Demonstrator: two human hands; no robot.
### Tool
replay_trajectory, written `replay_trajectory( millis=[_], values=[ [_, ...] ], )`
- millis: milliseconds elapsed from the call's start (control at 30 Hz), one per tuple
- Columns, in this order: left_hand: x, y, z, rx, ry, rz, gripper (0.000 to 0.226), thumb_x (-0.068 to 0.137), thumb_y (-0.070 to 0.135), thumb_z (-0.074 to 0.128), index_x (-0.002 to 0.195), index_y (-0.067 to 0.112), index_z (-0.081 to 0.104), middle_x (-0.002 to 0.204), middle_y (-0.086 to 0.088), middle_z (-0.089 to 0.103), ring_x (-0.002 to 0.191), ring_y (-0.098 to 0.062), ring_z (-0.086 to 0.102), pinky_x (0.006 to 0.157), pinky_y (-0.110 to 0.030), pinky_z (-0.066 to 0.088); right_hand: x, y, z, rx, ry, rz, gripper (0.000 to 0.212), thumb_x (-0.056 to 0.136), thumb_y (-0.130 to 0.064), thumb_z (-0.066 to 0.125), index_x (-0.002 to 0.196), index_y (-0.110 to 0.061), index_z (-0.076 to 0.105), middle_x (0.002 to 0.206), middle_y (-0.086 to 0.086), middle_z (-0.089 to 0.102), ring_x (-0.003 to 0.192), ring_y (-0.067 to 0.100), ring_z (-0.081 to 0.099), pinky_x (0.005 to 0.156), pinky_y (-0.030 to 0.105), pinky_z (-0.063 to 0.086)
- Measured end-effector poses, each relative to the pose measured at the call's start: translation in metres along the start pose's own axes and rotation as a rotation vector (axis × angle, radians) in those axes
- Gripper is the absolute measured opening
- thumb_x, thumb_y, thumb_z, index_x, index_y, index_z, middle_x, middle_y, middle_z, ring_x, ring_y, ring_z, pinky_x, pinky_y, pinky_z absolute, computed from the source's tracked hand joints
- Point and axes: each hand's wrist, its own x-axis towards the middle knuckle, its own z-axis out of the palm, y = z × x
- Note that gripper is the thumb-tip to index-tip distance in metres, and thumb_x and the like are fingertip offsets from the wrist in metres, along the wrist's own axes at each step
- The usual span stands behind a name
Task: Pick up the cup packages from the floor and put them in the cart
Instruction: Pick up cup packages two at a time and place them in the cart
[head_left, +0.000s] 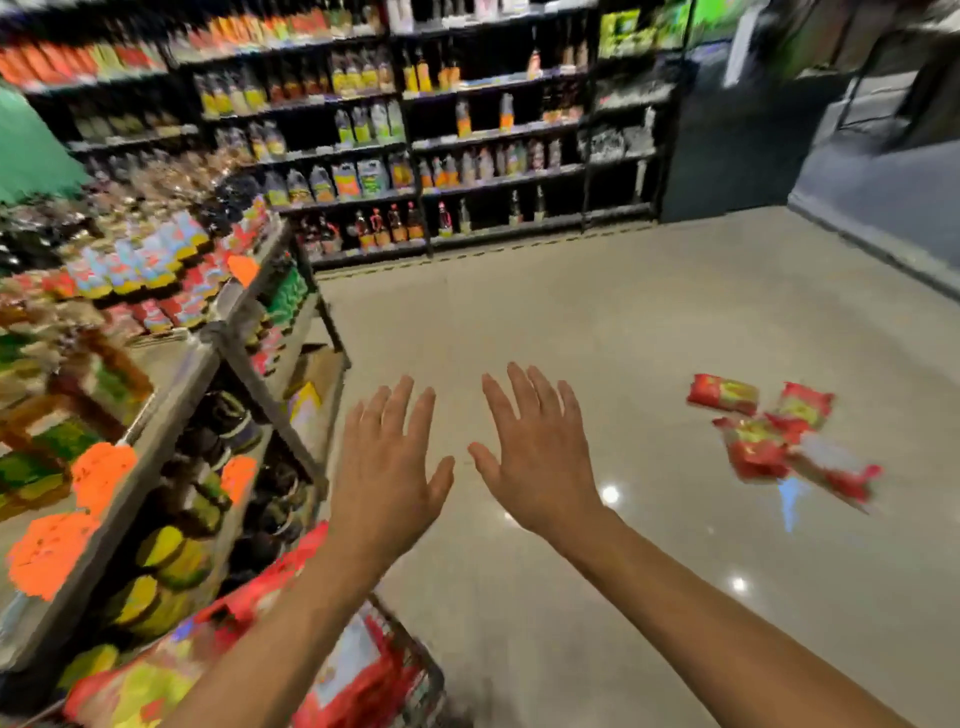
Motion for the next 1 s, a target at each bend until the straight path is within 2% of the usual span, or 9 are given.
replay_trajectory(
  millis=[67, 133, 200, 367, 567, 633, 800, 867, 1000],
  values=[
    [0.04, 0.065, 0.01, -0.009, -0.002, 0.088, 0.076, 0.091, 0.048, 0.06, 0.153, 0.011, 0.039, 0.16, -0.018, 0.038, 0.144, -0.042, 0.039, 0.117, -0.059, 0.033, -0.006, 0.077, -0.02, -0.039, -0.005, 0.116, 0.076, 0.1, -0.06, 0.041, 0.163, -0.023, 0.018, 0.17, 0.012, 0.017, 0.157, 0.034, 0.015, 0.124, 0.056, 0.008],
    [0.075, 0.126, 0.015, -0.004, -0.012, 0.158, 0.078, 0.092, 0.052, 0.057, 0.156, 0.015, 0.033, 0.164, -0.014, 0.032, 0.148, -0.038, 0.034, 0.122, -0.056, 0.027, -0.017, 0.145, -0.037, -0.053, 0.011, 0.24, 0.076, 0.101, -0.061, 0.038, 0.163, -0.024, 0.014, 0.171, 0.01, 0.013, 0.157, 0.033, 0.011, 0.125, 0.054, 0.004],
    [0.108, 0.179, 0.021, 0.005, -0.002, 0.217, 0.078, 0.094, 0.056, 0.053, 0.158, 0.019, 0.029, 0.166, -0.011, 0.029, 0.151, -0.035, 0.031, 0.124, -0.052, 0.019, -0.026, 0.204, -0.05, -0.047, 0.043, 0.344, 0.076, 0.1, -0.061, 0.04, 0.162, -0.024, 0.018, 0.17, 0.01, 0.017, 0.157, 0.032, 0.014, 0.125, 0.054, 0.007],
    [0.173, 0.273, 0.055, -0.034, -0.033, 0.358, 0.078, 0.095, 0.057, 0.05, 0.159, 0.02, 0.026, 0.167, -0.01, 0.027, 0.152, -0.034, 0.029, 0.124, -0.05, 0.016, -0.036, 0.312, -0.06, -0.062, 0.09, 0.554, 0.075, 0.098, -0.056, 0.049, 0.16, -0.02, 0.028, 0.166, 0.013, 0.03, 0.154, 0.034, 0.024, 0.123, 0.055, 0.017],
    [0.254, 0.341, 0.118, -0.106, -0.082, 0.462, 0.076, 0.094, 0.056, 0.05, 0.157, 0.017, 0.034, 0.163, -0.013, 0.035, 0.147, -0.037, 0.036, 0.122, -0.052, 0.022, -0.016, 0.401, -0.032, -0.126, 0.052, 0.664, 0.075, 0.092, -0.058, 0.054, 0.153, -0.017, 0.042, 0.156, 0.016, 0.046, 0.145, 0.037, 0.04, 0.119, 0.057, 0.027],
    [0.288, 0.358, 0.144, -0.142, -0.09, 0.487, 0.074, 0.092, 0.053, 0.049, 0.154, 0.014, 0.039, 0.16, -0.015, 0.04, 0.144, -0.039, 0.041, 0.119, -0.055, 0.029, 0.003, 0.434, -0.017, -0.151, 0.027, 0.683, 0.075, 0.091, -0.058, 0.052, 0.153, -0.017, 0.044, 0.155, 0.015, 0.047, 0.145, 0.036, 0.041, 0.12, 0.055, 0.025],
    [0.394, 0.383, 0.216, -0.173, -0.183, 0.515, 0.076, 0.09, 0.05, 0.062, 0.153, 0.012, 0.042, 0.159, -0.016, 0.042, 0.142, -0.04, 0.044, 0.118, -0.056, 0.033, 0.078, 0.521, 0.027, -0.149, -0.058, 0.769, 0.073, 0.089, -0.057, 0.051, 0.15, -0.017, 0.048, 0.15, 0.016, 0.052, 0.141, 0.037, 0.045, 0.118, 0.056, 0.028],
    [0.444, 0.392, 0.238, -0.189, -0.206, 0.526, 0.076, 0.09, 0.05, 0.061, 0.153, 0.011, 0.042, 0.158, -0.017, 0.043, 0.141, -0.041, 0.044, 0.117, -0.057, 0.034, 0.113, 0.551, 0.036, -0.139, -0.091, 0.817, 0.075, 0.09, -0.059, 0.046, 0.151, -0.017, 0.047, 0.149, 0.017, 0.053, 0.14, 0.036, 0.046, 0.117, 0.055, 0.028],
    [0.55, 0.428, 0.269, -0.172, -0.202, 0.586, 0.075, 0.09, 0.049, 0.06, 0.152, 0.01, 0.043, 0.157, -0.018, 0.044, 0.14, -0.042, 0.046, 0.117, -0.057, 0.035, 0.172, 0.618, 0.043, -0.144, -0.092, 0.866, 0.084, 0.086, -0.063, 0.022, 0.154, -0.018, 0.042, 0.155, 0.017, 0.046, 0.144, 0.036, 0.041, 0.119, 0.054, 0.022]
  ],
)
